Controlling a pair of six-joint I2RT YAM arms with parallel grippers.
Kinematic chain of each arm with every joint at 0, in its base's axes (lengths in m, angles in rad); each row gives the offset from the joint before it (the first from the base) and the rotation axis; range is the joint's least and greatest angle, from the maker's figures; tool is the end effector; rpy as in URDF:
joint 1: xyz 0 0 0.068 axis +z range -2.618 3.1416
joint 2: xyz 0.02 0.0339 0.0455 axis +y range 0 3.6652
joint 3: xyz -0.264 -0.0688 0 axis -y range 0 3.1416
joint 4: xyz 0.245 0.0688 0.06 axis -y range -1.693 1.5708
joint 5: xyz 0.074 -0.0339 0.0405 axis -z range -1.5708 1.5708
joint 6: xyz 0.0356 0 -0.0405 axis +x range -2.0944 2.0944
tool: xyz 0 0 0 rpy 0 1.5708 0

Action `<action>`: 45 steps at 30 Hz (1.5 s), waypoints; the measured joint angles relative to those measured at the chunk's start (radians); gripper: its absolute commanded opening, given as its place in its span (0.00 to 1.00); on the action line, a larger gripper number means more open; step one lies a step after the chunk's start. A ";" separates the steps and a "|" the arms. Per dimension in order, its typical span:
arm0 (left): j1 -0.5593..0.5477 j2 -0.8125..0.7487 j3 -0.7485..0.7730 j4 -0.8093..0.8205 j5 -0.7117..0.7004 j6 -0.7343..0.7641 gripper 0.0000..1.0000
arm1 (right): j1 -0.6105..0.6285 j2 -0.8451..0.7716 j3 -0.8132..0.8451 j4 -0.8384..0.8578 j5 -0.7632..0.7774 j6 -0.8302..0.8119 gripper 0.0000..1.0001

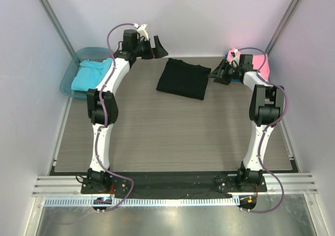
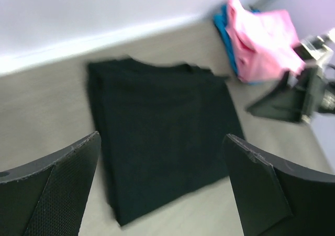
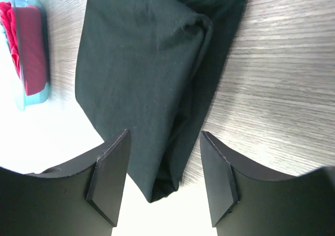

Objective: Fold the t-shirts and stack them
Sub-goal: Neatly place the folded tshirt to the corner

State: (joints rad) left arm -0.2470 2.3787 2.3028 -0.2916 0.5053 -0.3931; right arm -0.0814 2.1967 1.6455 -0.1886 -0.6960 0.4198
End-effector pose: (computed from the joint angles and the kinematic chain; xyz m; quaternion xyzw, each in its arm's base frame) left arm 0.5367 -0.1531 0.2994 0.0828 0.8064 -0.3680 0.4554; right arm 0.4899 -0.0171 0.1820 0.0799 0.8673 0.3714 0.3215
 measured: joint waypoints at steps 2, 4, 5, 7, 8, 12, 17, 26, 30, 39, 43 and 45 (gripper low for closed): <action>-0.002 -0.021 -0.032 -0.029 0.048 -0.021 1.00 | -0.006 0.007 0.003 -0.009 -0.014 -0.003 0.62; -0.007 -0.031 -0.076 -0.046 0.101 -0.046 1.00 | -0.009 0.027 0.019 -0.013 -0.026 -0.003 0.62; -0.009 -0.031 -0.095 -0.049 0.122 -0.055 1.00 | -0.011 0.042 0.030 -0.012 -0.030 -0.003 0.63; -0.014 -0.030 -0.149 -0.057 0.174 -0.079 1.00 | -0.013 0.079 0.047 -0.007 -0.038 0.001 0.64; -0.016 -0.027 -0.167 -0.061 0.196 -0.090 1.00 | -0.013 0.097 0.055 -0.006 -0.042 0.002 0.65; -0.020 0.004 -0.200 -0.055 0.306 -0.127 1.00 | -0.015 0.154 0.074 0.025 -0.082 0.048 0.74; -0.021 0.076 -0.181 -0.029 0.378 -0.153 1.00 | -0.014 0.178 0.095 0.079 -0.100 0.101 0.78; -0.021 0.201 -0.144 0.003 0.405 -0.167 1.00 | 0.020 0.196 0.104 0.134 -0.097 0.138 0.78; -0.021 0.201 -0.144 0.015 0.408 -0.178 1.00 | 0.046 0.196 0.085 0.176 -0.093 0.158 0.78; -0.021 0.201 -0.157 0.036 0.408 -0.183 1.00 | 0.062 0.202 0.069 0.223 -0.089 0.206 0.73; -0.024 0.201 -0.164 0.052 0.410 -0.186 1.00 | 0.063 0.211 0.069 0.237 -0.087 0.226 0.66; -0.026 0.201 -0.164 0.055 0.409 -0.188 1.00 | 0.067 0.219 0.072 0.246 -0.087 0.233 0.59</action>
State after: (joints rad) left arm -0.2726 2.5797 2.1384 -0.2371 0.9146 -0.5808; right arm -0.0143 2.4157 1.7180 0.0570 -0.7826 0.6525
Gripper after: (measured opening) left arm 0.996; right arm 0.645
